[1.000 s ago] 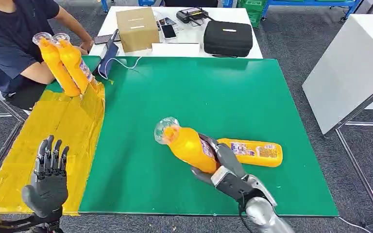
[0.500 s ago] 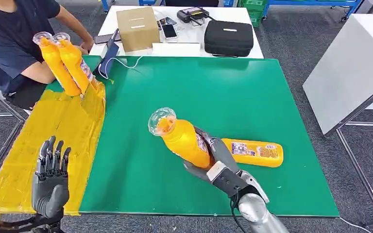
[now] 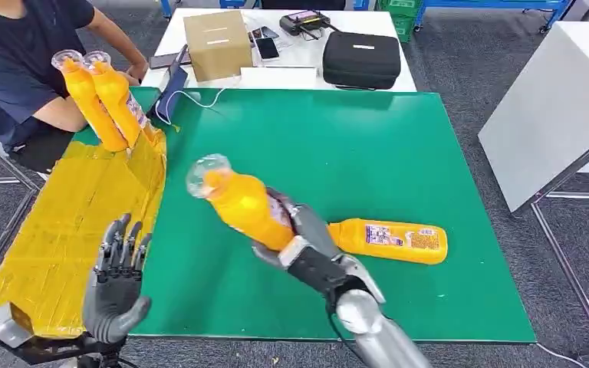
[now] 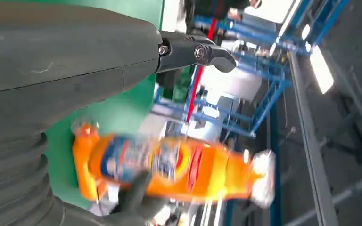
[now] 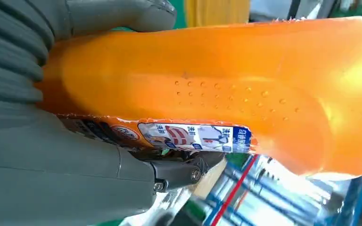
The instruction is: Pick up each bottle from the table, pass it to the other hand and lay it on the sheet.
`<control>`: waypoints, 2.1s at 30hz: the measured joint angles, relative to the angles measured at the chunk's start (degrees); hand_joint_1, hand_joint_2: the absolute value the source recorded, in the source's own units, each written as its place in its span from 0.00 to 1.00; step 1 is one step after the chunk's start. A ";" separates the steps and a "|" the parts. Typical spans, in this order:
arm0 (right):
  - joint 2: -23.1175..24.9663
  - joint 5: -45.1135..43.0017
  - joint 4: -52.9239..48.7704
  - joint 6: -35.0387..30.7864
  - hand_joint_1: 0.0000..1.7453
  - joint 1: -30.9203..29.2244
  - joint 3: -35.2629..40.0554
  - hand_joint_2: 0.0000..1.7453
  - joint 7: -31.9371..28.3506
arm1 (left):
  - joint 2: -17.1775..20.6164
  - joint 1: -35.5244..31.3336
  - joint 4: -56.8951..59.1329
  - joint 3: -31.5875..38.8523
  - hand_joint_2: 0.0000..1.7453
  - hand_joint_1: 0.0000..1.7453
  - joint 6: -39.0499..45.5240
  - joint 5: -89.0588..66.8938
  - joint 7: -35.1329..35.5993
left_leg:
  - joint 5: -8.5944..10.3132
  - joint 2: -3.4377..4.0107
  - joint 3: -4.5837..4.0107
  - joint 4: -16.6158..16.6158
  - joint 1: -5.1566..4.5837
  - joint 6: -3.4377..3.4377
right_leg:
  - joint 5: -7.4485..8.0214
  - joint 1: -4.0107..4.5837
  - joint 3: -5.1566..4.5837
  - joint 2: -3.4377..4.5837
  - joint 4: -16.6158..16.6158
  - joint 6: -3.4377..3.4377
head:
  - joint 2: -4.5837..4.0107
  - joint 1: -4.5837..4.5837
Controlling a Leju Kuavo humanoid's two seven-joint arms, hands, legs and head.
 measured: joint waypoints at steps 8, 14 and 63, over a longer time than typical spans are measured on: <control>5.81 1.60 7.34 -0.50 1.00 -3.56 6.10 1.00 1.07 | 0.61 1.09 -1.60 -5.16 1.00 0.00 0.96 -0.44 -0.39 | 0.00 -0.01 -0.14 0.00 0.00 0.00 | -0.01 0.00 -0.16 0.00 0.00 0.00 | 0.00 0.02; 7.65 2.08 10.12 -0.76 1.00 -4.83 8.85 1.00 1.66 | 1.07 1.95 -2.38 -6.77 1.00 0.00 1.25 -0.76 -0.52 | 0.00 -0.01 -0.17 0.00 0.00 0.00 | 0.00 -0.01 -0.20 -0.01 0.00 0.00 | 0.00 0.02; 11.41 9.75 24.19 -0.17 1.00 -6.70 25.33 1.00 -0.26 | 2.23 4.19 -2.71 -3.76 1.00 1.00 7.02 -3.61 -2.43 | 0.01 0.02 -0.25 0.00 0.03 -0.02 | -0.01 0.00 -0.36 0.00 0.00 -0.02 | 0.00 0.02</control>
